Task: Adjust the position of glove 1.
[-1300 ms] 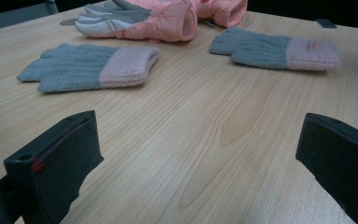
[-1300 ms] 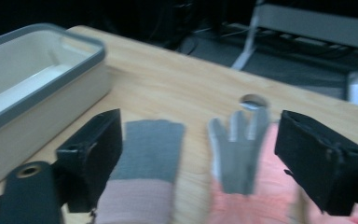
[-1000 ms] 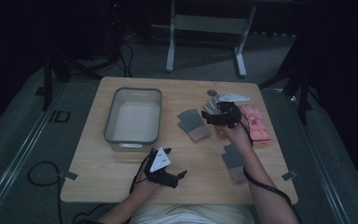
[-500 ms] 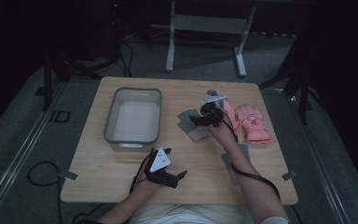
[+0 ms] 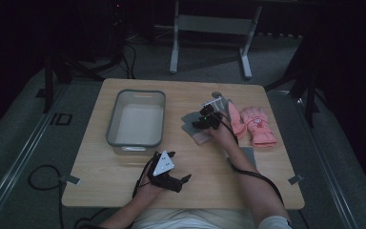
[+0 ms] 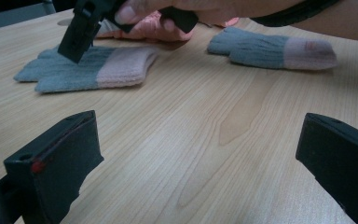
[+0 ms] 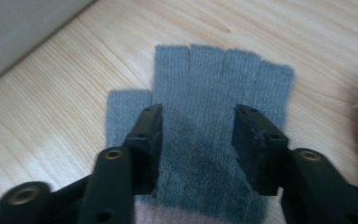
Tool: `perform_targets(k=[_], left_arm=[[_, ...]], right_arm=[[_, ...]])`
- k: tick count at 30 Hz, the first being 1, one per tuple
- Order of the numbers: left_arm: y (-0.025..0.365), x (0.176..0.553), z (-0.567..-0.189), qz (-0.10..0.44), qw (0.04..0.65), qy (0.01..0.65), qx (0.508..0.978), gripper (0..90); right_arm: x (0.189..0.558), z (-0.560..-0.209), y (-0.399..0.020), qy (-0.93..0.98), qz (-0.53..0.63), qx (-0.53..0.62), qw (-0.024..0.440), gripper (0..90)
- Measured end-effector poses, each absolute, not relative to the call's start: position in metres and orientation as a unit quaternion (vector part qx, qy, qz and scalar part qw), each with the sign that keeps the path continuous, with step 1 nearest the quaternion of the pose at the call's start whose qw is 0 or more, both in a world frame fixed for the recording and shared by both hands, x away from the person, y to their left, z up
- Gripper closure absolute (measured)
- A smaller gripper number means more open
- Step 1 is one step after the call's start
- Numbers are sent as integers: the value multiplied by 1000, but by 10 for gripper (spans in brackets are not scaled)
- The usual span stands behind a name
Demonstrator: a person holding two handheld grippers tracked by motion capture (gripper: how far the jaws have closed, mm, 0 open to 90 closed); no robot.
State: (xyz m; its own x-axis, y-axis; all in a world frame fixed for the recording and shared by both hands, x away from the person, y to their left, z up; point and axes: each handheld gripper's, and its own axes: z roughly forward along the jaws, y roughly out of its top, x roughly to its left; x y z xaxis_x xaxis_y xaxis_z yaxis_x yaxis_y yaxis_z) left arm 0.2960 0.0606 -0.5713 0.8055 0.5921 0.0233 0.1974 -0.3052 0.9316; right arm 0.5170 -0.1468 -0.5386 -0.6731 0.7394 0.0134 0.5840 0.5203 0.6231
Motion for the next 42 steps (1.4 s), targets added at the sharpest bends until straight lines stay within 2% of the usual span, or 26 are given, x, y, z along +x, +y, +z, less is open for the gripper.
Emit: perform_targets(k=[2,7,9,12,15,22,28,30,34,42], left_arm=[[61,296,-571,186,533,251,786,0],[60,295,-571,189,531,250,788,0],[60,295,-571,189,531,250,787,0],[60,295,-571,189,531,250,787,0],[60,295,-571,189,530,251,788,0],[61,296,-571,187,532,250,787,0],[60,295,-571,190,530,249,788,0],[60,295,-571,190,531,249,787,0],[60,295,-571,190,531,249,788,0],[60,295,-571,193,529,247,789,0]], right_arm=[[519,-543,-145,868,295,378,129,490],[521,-545,-142,875,286,368,132,533],[520,-544,-139,879,276,364,138,584],[518,-544,-136,879,277,365,135,737],[516,-543,-132,874,274,378,135,780],[494,-519,-134,846,287,428,137,796],[451,-479,-142,826,316,442,153,795],[446,-475,-143,822,320,444,156,796],[409,-454,-153,803,342,456,174,795],[372,-451,-166,771,367,492,171,794]])
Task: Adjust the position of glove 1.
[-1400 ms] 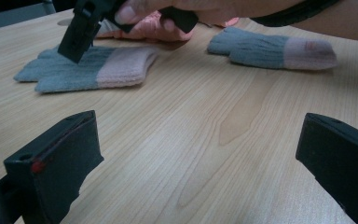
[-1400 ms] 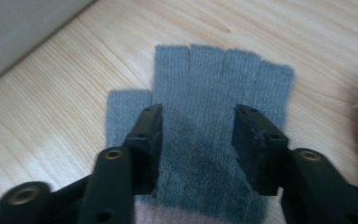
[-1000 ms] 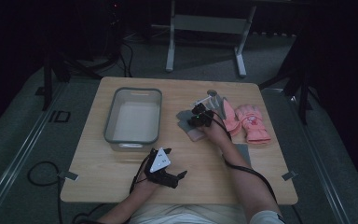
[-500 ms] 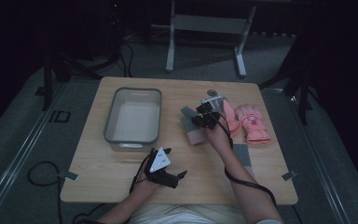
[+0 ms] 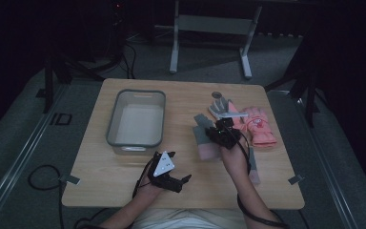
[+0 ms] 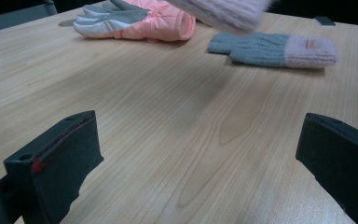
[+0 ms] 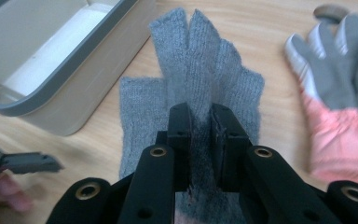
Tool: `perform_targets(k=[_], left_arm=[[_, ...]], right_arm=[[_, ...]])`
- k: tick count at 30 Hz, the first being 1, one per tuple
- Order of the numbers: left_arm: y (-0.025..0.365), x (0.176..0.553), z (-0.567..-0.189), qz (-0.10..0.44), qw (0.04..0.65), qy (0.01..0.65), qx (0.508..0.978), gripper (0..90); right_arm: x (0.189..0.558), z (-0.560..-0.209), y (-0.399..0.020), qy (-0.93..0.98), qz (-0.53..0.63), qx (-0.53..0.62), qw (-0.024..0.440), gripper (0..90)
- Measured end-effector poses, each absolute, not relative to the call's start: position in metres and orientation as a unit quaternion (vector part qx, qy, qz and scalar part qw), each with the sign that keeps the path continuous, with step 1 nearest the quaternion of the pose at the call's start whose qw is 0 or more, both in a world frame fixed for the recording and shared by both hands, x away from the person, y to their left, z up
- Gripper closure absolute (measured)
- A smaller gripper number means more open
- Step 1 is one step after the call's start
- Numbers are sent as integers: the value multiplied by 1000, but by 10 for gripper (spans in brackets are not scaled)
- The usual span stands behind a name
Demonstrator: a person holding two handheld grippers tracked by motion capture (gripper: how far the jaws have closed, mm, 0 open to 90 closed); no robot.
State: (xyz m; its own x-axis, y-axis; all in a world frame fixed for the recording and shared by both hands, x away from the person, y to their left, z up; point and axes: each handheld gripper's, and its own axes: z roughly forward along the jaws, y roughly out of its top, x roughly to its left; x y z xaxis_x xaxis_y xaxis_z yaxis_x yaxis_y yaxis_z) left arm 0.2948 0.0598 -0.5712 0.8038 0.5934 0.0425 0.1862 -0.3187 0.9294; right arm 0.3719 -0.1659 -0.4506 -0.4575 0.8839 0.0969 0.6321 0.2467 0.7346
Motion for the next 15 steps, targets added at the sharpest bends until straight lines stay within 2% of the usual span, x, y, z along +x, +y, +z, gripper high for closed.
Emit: perform_targets(k=[7,12,15], left_arm=[[60,295,-571,193,529,246,789,0],[60,294,-571,192,530,245,789,0],[60,294,-571,193,530,245,789,0]], right_arm=[[372,-486,-159,763,344,526,153,794],[381,-526,-146,765,307,550,133,792],[383,-540,-141,768,293,555,128,766]])
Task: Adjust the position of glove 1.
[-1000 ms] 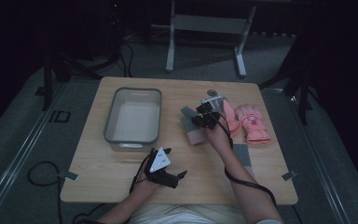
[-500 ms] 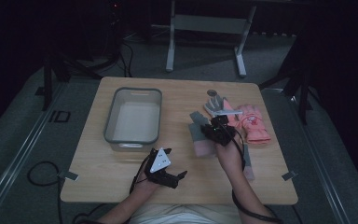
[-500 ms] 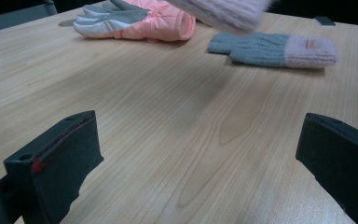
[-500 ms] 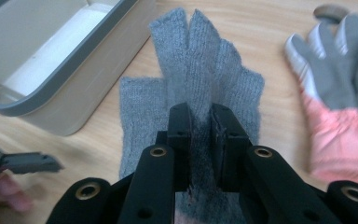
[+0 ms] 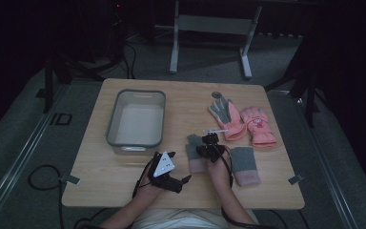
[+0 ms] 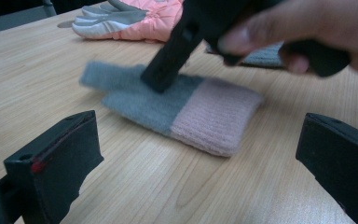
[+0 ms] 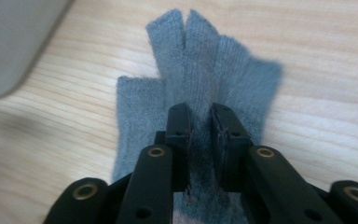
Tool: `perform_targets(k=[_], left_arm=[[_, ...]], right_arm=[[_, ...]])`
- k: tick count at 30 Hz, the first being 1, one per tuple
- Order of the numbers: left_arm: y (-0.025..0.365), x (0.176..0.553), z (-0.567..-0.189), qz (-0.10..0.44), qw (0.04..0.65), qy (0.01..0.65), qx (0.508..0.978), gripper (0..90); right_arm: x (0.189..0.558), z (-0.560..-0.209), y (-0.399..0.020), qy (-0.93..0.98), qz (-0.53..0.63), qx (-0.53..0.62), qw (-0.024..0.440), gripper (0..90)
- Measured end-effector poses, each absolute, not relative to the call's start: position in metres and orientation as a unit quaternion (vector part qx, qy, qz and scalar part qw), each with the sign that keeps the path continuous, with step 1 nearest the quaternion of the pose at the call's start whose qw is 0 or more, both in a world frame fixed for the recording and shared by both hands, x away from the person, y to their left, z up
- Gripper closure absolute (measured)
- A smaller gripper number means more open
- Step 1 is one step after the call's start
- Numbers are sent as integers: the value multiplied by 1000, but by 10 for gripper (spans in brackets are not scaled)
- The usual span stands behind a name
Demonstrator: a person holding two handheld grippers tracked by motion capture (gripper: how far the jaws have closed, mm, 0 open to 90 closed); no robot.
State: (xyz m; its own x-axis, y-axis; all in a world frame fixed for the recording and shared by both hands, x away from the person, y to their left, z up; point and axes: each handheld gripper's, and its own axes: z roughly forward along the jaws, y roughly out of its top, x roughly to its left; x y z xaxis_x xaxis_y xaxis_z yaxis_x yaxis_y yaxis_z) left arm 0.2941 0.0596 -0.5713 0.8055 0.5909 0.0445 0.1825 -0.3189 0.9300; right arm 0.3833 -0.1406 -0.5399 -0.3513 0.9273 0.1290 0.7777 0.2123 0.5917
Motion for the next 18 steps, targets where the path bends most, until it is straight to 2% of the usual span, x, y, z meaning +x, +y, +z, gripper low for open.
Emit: perform_targets(k=[5,8,13,18], left_arm=[[60,294,-571,193,530,245,789,0],[59,294,-571,194,529,243,790,0],[59,294,-571,192,530,243,790,0],[59,294,-571,192,530,243,789,0]], right_arm=[[383,-546,-134,771,294,547,140,636],[381,-548,-132,773,295,541,149,596],[382,-544,-133,780,297,529,155,565],[382,-521,-144,801,320,476,169,537]])
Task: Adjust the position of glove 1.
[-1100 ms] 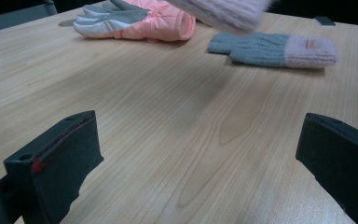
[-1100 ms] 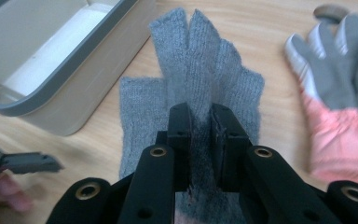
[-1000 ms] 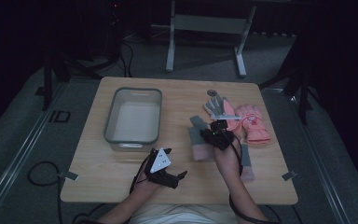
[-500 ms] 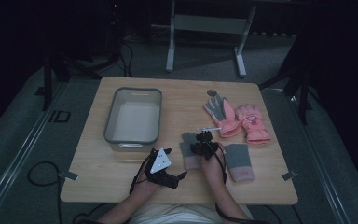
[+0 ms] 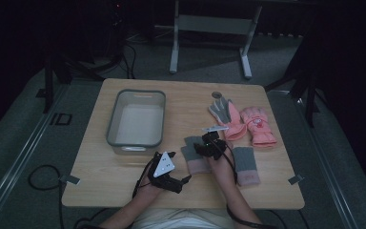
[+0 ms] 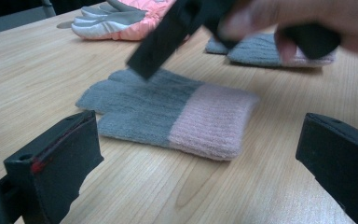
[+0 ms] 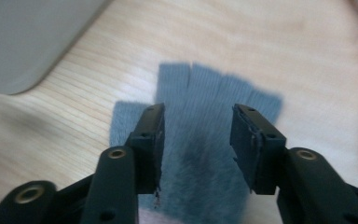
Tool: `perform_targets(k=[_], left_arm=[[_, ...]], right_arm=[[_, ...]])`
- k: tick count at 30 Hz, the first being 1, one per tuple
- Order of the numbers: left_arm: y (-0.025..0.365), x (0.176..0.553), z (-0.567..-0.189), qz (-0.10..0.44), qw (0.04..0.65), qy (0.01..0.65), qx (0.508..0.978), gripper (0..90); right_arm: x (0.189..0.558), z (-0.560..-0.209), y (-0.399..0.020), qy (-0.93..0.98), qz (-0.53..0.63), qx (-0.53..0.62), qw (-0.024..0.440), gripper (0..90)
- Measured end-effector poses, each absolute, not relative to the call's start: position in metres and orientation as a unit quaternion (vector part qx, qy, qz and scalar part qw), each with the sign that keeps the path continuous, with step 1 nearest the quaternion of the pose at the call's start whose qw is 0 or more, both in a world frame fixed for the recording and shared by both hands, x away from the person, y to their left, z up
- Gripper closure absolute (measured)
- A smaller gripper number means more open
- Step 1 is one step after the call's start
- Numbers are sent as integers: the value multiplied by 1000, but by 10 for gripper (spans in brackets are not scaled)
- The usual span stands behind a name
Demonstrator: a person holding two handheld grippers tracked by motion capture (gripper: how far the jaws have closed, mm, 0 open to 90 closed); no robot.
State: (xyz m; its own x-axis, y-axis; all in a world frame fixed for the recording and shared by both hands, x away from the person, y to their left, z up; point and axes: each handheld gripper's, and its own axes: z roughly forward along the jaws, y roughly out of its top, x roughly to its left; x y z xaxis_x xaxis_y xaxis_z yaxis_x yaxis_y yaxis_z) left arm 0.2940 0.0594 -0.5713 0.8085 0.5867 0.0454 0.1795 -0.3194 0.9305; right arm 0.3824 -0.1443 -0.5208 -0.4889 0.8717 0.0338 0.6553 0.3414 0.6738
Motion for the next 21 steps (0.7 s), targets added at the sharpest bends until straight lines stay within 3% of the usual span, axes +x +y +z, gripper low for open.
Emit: perform_targets(k=[5,21], left_arm=[[59,294,-571,192,530,245,789,0],[59,294,-571,192,530,244,789,0]], right_arm=[[380,-502,-168,819,331,425,197,510],[364,-493,-277,830,326,414,183,560]])
